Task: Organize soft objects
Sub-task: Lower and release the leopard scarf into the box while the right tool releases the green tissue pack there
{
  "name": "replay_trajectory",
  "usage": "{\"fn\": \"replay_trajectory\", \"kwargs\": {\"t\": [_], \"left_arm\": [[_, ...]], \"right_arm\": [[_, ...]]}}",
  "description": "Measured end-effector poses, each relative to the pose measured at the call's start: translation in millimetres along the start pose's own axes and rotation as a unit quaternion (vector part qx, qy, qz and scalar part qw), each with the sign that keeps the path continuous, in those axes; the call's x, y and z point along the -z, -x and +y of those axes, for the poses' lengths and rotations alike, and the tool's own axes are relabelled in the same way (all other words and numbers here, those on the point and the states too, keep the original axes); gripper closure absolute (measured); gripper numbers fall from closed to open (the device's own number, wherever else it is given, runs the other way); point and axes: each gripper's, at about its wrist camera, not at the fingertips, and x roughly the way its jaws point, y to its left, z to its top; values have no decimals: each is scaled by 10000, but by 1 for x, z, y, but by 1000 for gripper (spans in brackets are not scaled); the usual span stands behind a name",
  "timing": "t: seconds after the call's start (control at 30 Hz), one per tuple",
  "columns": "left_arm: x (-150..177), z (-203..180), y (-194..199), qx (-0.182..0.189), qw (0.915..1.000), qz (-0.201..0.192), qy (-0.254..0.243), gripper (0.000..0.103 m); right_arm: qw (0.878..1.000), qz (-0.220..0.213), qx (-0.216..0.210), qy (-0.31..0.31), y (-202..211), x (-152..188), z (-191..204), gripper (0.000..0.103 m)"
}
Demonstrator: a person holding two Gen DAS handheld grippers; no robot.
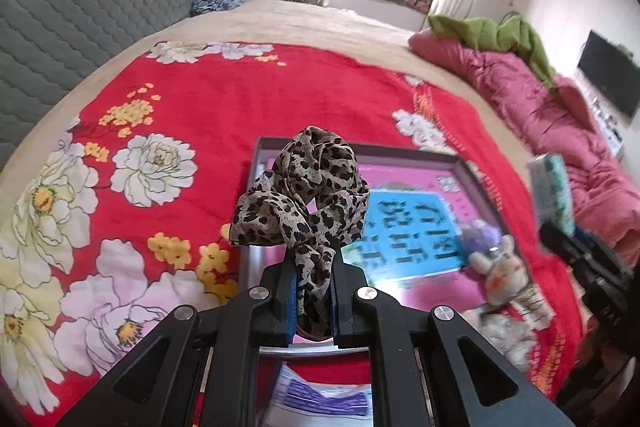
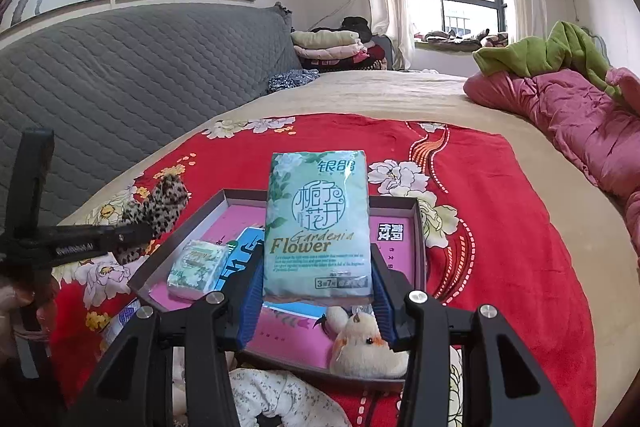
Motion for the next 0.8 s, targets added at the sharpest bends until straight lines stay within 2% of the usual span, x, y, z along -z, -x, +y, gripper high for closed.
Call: {"fn": "replay_trajectory", "kwargs": {"t": [0.23,0.4,0.8], "left_arm": [[8,-6,-20,-104,9995,281,-115,91],[14,-4,-34,58,9984,568,57,91],[22,-13,-42,316,9964,778,58,91]], "right_arm": [[10000,6,-7,72,-5,-2,2,56],[10000,56,18,73,-9,-2,1,56],[9990,425,-44,158,-27,5,5,56]]}}
